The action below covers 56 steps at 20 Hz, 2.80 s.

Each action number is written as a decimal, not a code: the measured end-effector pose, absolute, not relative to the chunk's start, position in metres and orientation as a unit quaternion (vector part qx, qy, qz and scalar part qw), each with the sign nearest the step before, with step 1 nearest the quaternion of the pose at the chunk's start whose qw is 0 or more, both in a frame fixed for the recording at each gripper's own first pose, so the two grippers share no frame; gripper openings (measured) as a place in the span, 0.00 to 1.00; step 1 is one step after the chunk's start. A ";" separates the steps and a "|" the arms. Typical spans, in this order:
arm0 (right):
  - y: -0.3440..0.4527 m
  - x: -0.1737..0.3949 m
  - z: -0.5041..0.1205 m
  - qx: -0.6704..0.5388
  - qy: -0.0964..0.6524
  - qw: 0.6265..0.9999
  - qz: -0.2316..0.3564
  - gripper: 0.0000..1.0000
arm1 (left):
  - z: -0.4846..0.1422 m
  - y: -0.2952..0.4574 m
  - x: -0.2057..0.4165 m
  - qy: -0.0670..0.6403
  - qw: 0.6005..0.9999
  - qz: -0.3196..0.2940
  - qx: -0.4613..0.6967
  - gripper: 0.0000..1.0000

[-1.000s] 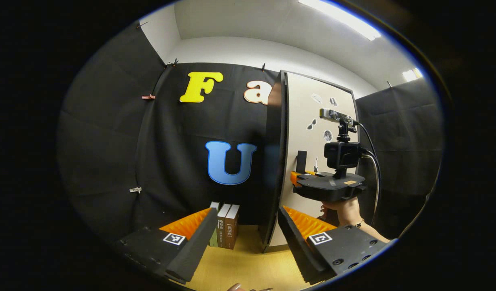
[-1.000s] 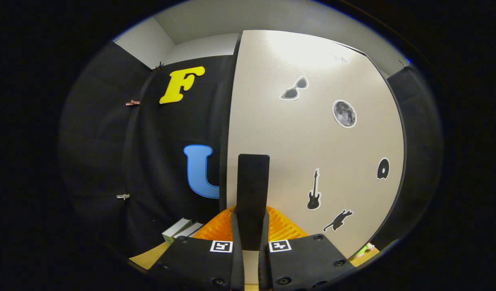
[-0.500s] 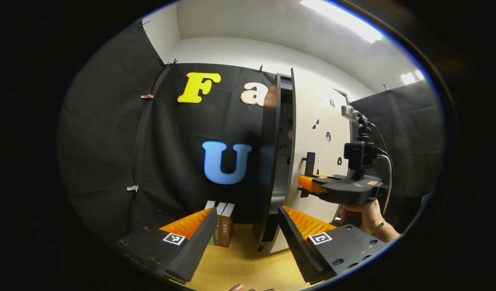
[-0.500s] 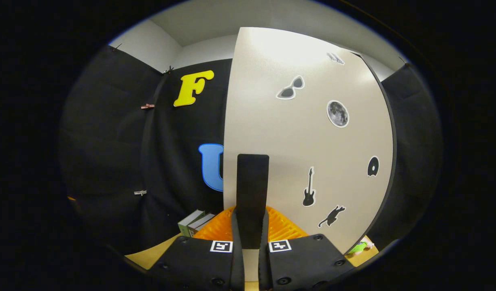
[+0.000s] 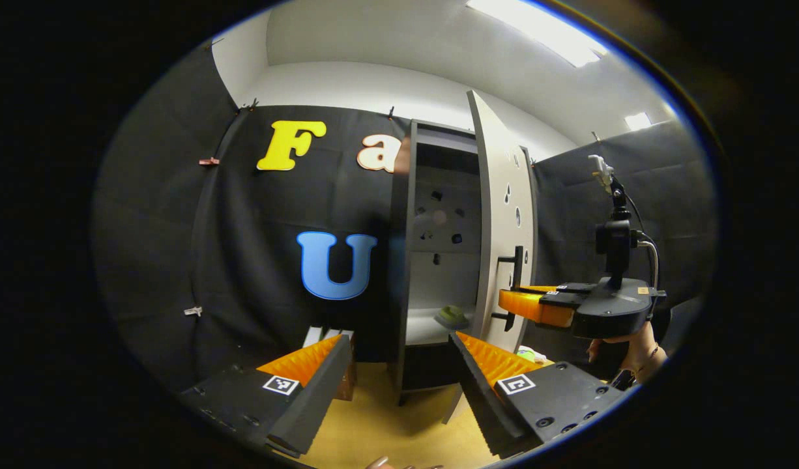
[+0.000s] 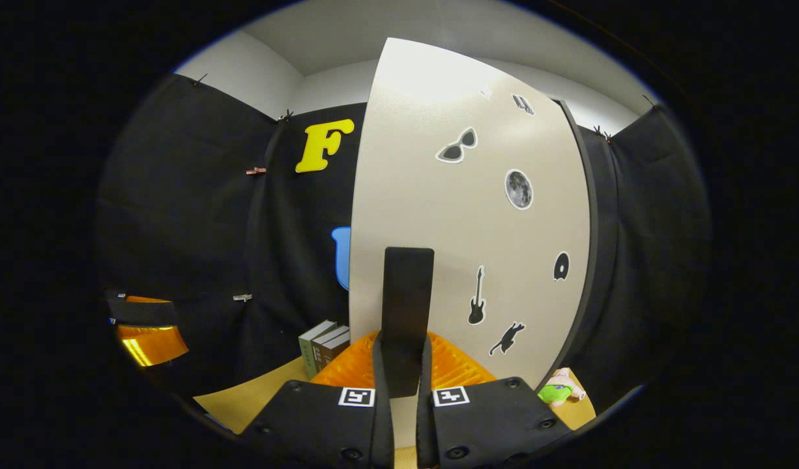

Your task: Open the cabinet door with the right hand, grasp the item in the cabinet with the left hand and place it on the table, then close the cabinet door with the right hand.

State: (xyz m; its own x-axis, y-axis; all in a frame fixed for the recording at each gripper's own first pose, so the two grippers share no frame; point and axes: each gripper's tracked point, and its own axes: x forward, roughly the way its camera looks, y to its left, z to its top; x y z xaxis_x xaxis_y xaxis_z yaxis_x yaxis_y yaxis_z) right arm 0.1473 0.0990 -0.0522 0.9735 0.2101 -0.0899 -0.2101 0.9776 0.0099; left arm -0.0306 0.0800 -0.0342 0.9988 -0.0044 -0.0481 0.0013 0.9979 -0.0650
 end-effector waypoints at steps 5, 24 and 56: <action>0.070 0.120 -0.049 -0.004 0.033 0.996 0.085 0.17 | -0.038 0.046 -0.031 0.030 0.997 -0.053 -0.045 0.95; -0.071 0.071 -0.042 -0.003 0.043 0.996 0.082 0.15 | -0.031 -0.146 0.010 0.035 0.992 -0.096 -0.070 0.94; -0.216 0.001 -0.044 -0.059 0.041 0.985 -0.158 0.23 | -0.041 -0.111 0.221 0.114 0.988 -0.087 -0.060 0.95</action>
